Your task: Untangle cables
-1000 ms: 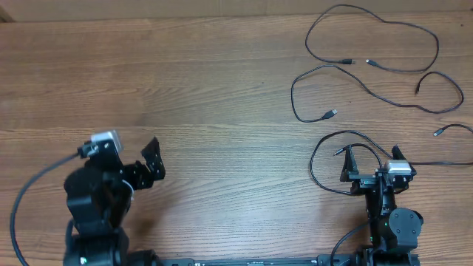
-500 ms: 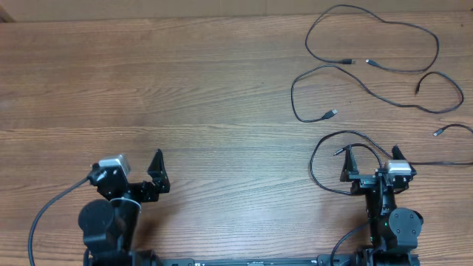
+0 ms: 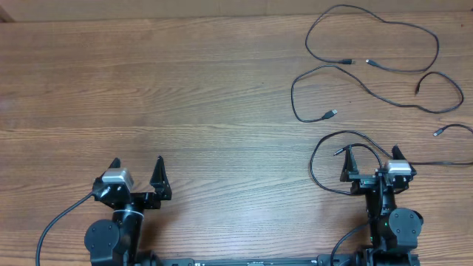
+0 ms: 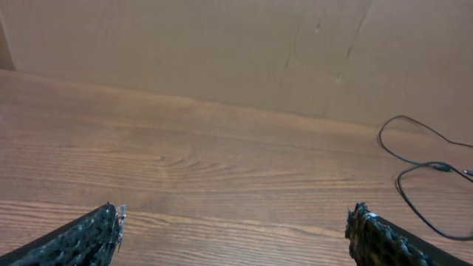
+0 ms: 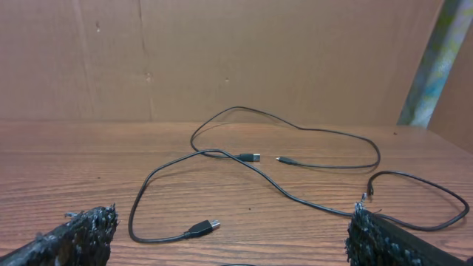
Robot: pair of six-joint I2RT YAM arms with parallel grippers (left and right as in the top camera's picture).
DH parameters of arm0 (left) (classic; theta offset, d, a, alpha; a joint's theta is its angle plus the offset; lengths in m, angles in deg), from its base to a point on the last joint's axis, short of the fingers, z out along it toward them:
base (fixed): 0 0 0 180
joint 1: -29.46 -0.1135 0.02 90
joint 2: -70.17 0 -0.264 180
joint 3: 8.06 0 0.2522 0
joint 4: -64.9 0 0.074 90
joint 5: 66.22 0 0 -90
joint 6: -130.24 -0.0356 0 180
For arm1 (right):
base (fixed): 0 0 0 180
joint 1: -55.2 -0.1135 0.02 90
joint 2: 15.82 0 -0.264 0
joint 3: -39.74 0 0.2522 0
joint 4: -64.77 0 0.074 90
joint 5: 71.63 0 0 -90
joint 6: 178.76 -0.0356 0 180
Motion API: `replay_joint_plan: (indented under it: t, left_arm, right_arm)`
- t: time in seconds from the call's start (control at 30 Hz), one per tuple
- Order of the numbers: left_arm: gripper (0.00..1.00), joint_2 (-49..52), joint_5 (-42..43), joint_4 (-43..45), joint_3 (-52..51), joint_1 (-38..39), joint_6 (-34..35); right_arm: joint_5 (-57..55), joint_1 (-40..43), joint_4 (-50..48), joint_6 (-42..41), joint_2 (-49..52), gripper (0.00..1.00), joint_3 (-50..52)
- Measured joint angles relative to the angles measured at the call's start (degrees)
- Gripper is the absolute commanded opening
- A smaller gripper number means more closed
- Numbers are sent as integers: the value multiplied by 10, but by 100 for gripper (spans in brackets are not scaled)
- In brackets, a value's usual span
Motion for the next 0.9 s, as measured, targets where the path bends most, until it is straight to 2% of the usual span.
replay_joint_plan:
  t: [0.13,0.53,0.77,0.9]
  left_arm:
    - [99,-1,0,22,-9,0,0]
    - [100,-2,-2,230,-115,0,0]
    - [100,-2,-2,236,-128,1,0]
    - [100,-3,-5,194,-128,2,0]
  right_arm:
    - [0,0,0,0,0,100,0]
    - [0,0,0,0,0,100,0]
    - [0,0,0,0,0,100,0]
    - [0,0,0,0,0,100,0]
